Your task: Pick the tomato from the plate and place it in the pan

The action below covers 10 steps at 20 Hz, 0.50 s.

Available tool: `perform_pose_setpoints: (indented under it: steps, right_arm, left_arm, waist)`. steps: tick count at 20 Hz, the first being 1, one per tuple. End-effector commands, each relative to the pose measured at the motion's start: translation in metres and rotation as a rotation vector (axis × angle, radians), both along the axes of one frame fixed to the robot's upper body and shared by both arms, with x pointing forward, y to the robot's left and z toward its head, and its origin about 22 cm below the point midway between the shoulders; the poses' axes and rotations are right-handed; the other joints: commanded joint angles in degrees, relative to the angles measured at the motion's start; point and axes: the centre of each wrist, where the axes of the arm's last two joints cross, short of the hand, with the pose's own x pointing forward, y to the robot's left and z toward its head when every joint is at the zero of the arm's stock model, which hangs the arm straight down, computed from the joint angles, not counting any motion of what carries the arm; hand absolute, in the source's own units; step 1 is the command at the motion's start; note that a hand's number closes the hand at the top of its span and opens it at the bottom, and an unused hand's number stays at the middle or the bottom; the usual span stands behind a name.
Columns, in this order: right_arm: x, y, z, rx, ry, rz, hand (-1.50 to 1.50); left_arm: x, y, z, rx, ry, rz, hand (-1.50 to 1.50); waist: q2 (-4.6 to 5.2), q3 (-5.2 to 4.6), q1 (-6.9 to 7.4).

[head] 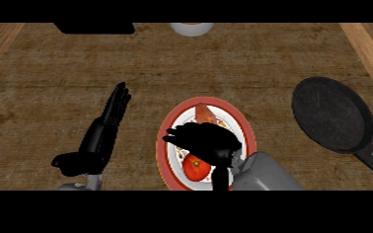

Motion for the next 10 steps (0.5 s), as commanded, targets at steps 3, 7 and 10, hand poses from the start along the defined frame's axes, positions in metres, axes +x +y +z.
perform_pose_setpoints:
  steps: [3, 7, 10]
  right_arm:
    - [0.008, 0.026, -0.013, -0.074, 0.0, -0.01, -1.5]
    - [0.02, 0.004, -0.04, -0.09, 0.031, 0.008, -1.5]
    - [0.006, 0.014, -0.043, -0.151, -0.021, 0.163, 1.5]
  left_arm:
    - [0.006, 0.011, -0.007, -0.003, 0.01, -0.014, 0.0]
    - [0.003, -0.01, 0.001, 0.02, 0.005, -0.012, 0.0]
    - [-0.003, 0.007, -0.02, 0.002, 0.005, -0.005, 0.0]
  waist:
    - [0.03, -0.01, 0.02]
    - [0.03, 0.01, 0.05]
    - [0.05, -0.02, 0.13]
